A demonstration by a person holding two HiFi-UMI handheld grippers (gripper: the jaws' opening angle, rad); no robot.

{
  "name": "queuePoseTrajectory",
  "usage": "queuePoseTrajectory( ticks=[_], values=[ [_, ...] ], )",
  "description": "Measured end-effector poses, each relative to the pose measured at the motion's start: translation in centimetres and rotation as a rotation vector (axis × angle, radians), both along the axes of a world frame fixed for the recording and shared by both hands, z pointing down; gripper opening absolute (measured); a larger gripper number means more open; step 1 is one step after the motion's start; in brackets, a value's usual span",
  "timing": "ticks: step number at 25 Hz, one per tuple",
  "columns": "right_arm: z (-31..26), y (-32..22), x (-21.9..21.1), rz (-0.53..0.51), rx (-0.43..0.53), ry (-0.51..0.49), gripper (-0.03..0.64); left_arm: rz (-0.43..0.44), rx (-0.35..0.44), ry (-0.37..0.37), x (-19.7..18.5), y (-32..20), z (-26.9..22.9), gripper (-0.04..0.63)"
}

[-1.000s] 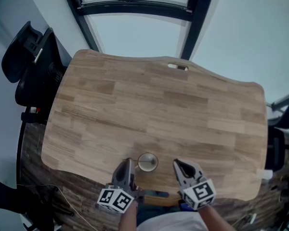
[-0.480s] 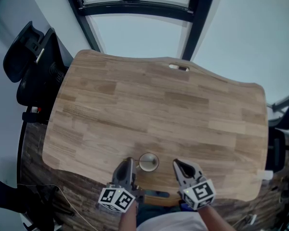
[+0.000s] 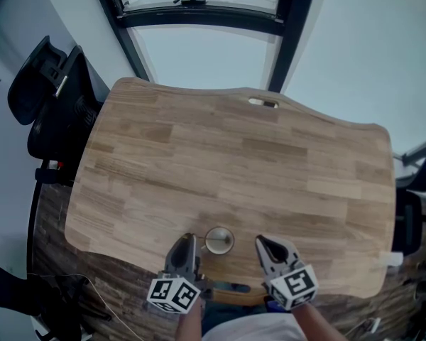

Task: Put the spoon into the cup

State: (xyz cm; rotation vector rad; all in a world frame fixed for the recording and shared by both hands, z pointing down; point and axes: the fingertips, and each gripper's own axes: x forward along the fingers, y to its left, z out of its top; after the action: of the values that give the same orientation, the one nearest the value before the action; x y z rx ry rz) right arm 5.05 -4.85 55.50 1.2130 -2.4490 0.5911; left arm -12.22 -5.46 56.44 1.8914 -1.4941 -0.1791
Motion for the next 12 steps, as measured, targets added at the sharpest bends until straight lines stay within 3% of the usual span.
queuePoseTrajectory(
  ticks=[12],
  values=[
    [-1.2,-0.3,-0.1,-0.007,0.037,-0.015,-0.003,-0.069,0.025,-0.058,-1.2,0.1,-1.2,0.098]
  ],
)
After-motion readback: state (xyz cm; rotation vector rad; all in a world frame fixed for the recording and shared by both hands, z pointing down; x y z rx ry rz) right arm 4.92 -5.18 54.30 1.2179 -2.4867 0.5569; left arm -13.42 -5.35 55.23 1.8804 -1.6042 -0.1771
